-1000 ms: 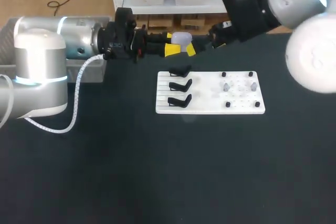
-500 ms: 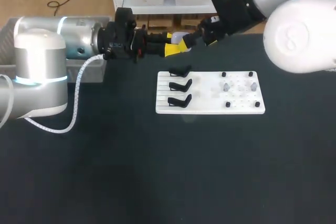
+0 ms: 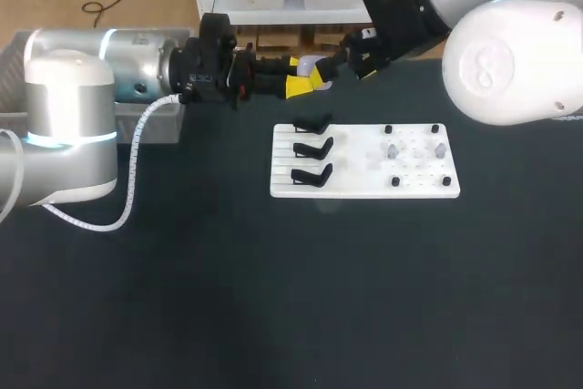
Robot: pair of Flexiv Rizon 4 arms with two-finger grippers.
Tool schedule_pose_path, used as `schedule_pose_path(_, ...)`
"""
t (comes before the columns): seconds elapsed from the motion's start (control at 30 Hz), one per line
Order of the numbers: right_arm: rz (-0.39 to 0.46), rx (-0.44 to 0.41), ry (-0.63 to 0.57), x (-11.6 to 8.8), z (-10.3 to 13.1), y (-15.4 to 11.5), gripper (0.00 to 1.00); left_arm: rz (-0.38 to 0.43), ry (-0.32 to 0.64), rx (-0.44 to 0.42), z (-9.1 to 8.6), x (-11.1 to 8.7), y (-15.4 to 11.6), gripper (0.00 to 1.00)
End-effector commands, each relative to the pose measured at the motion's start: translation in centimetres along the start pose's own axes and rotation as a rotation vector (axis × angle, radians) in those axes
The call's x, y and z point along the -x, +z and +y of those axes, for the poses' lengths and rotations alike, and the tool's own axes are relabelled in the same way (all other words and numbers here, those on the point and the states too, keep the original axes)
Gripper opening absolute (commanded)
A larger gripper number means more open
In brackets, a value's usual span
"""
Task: Pick up each earbud case from the left stands, insert the matching earbuds, close the lid, and place the case in the box.
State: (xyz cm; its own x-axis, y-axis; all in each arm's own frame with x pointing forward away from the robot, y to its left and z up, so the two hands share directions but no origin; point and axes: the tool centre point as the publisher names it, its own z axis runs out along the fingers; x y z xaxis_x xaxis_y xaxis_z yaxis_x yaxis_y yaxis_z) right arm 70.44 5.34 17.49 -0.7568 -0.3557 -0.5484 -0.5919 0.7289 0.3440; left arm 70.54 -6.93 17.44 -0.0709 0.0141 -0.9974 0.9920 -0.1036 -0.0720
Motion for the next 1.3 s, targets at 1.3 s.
schedule_pose_path(1.3, -0.052, -0.3, -0.096, -2.5, -4.8, -6.5, 1.0, -0.035, 0.068, 0.0, -1.1, -1.1, -1.0, 0.0)
